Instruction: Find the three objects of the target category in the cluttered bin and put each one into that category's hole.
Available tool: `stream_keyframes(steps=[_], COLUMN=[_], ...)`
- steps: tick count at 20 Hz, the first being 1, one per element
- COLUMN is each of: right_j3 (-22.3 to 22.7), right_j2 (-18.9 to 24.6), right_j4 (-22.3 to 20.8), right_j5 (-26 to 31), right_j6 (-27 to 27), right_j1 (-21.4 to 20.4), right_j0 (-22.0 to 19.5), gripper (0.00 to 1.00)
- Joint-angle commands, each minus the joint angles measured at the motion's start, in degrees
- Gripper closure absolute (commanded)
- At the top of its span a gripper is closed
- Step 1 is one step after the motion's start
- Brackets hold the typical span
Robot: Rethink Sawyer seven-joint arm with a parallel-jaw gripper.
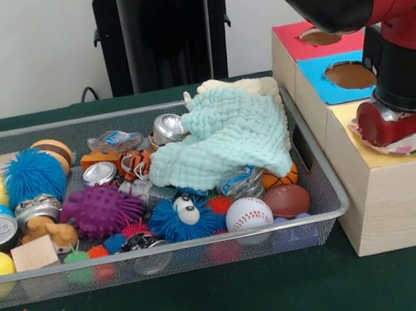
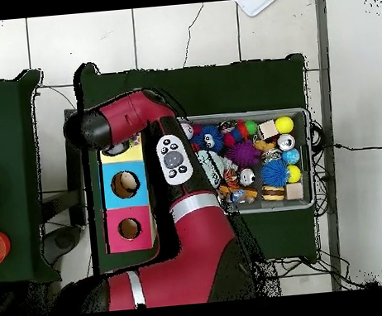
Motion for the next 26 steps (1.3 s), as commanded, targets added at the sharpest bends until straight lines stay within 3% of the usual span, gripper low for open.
stream_keyframes(steps=[1, 5, 8, 12, 18, 26], right_j3=[4.4, 3.2, 2.5, 1.4, 2.0, 8.2], right_j2=[1.2, 2.4, 3.0, 2.9, 3.1, 3.9], right_j4=[2.7, 6.0, 9.3, 11.8, 12.3, 9.3], right_j5=[-4.5, -0.6, 7.0, 12.8, 12.1, 5.3], right_j6=[4.9, 4.1, 1.6, -0.4, -3.2, -11.1], right_j1=[-2.3, -5.4, -9.1, -11.3, -11.5, -11.4], right_j0=[-1.8, -2.6, -3.5, -4.2, -5.2, -10.7], gripper=[1.0, 1.0, 1.0, 1.0, 1.0, 1.0])
